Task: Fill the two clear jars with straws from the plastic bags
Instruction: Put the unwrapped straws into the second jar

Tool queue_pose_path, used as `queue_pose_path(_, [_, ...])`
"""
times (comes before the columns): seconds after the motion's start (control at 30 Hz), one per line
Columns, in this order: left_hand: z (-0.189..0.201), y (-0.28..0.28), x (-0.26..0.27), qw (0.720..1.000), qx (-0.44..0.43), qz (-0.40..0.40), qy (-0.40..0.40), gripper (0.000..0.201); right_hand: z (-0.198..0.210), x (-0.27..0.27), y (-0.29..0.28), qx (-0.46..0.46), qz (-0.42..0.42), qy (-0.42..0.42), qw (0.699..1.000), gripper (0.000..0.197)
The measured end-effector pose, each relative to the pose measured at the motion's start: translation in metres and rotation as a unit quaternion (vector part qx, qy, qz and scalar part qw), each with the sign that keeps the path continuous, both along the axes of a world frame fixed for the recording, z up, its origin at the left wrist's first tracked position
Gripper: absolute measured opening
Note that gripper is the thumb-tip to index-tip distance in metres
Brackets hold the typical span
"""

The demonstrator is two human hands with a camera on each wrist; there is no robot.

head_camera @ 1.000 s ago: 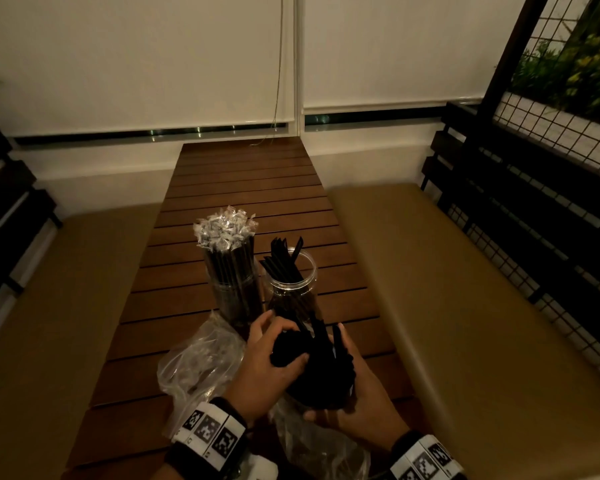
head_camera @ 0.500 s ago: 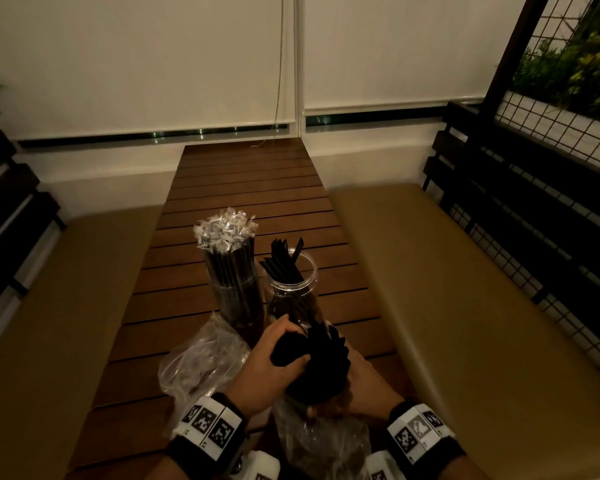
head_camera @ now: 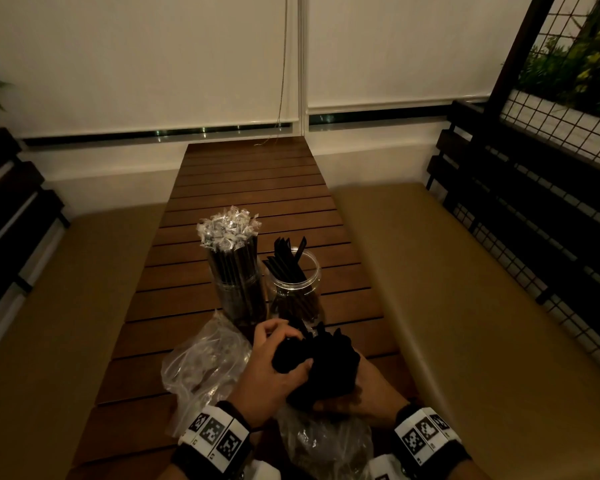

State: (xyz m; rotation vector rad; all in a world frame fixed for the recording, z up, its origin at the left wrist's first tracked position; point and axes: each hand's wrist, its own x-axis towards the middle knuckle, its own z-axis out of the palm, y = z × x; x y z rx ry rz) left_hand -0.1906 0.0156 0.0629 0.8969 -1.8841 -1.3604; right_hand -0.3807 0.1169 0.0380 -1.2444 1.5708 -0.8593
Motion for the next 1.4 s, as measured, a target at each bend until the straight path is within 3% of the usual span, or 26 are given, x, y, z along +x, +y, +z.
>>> queue_pose_path(0.13, [0.000, 0.000, 0.002, 0.999, 0.013, -0.043, -0.008, 0.042, 0.015, 0.009, -0.009, -0.053, 0.041, 0.013, 0.998, 0.074])
queue_pose_path(0.3, [-0.010, 0.004, 0.002, 0.995, 0.062, -0.074, 0.020, 0.062, 0.023, 0.009, -0.011, -0.099, 0.050, 0.008, 0.994, 0.104])
queue_pose_path(0.37, [-0.013, 0.004, 0.001, 0.996, 0.058, -0.064, 0.010, 0.063, 0.025, 0.010, -0.014, -0.093, 0.058, 0.012, 0.994, 0.106])
queue_pose_path(0.57, [-0.012, 0.001, -0.002, 0.997, 0.068, -0.037, 0.011, 0.075, 0.029, 0.010, -0.016, -0.064, 0.051, -0.008, 0.997, 0.085])
queue_pose_path(0.7, [-0.006, 0.002, -0.002, 0.995, 0.077, -0.060, 0.021, 0.095, 0.031, 0.010, -0.014, -0.069, 0.041, -0.005, 0.997, 0.081])
queue_pose_path(0.87, [0.011, 0.004, 0.004, 0.985, 0.133, -0.094, 0.048, 0.089, 0.029, 0.000, -0.014, -0.079, -0.009, -0.030, 0.996, 0.064])
queue_pose_path(1.03, [0.009, 0.006, 0.006, 0.985, 0.114, -0.132, 0.017, 0.113, 0.024, 0.004, -0.014, -0.097, -0.054, -0.037, 0.993, 0.060])
queue_pose_path(1.1, [0.008, 0.011, 0.004, 0.987, 0.090, -0.130, 0.009, 0.108, 0.021, 0.008, -0.012, -0.110, -0.053, -0.026, 0.992, 0.054])
queue_pose_path(1.27, [0.005, 0.009, 0.003, 0.995, 0.032, -0.092, 0.016, 0.073, 0.019, 0.017, -0.007, -0.144, -0.083, -0.026, 0.986, 0.049])
queue_pose_path(1.4, [0.003, 0.003, 0.003, 0.998, 0.015, -0.059, 0.018, 0.062, 0.015, 0.018, -0.006, -0.146, -0.125, -0.045, 0.980, 0.028])
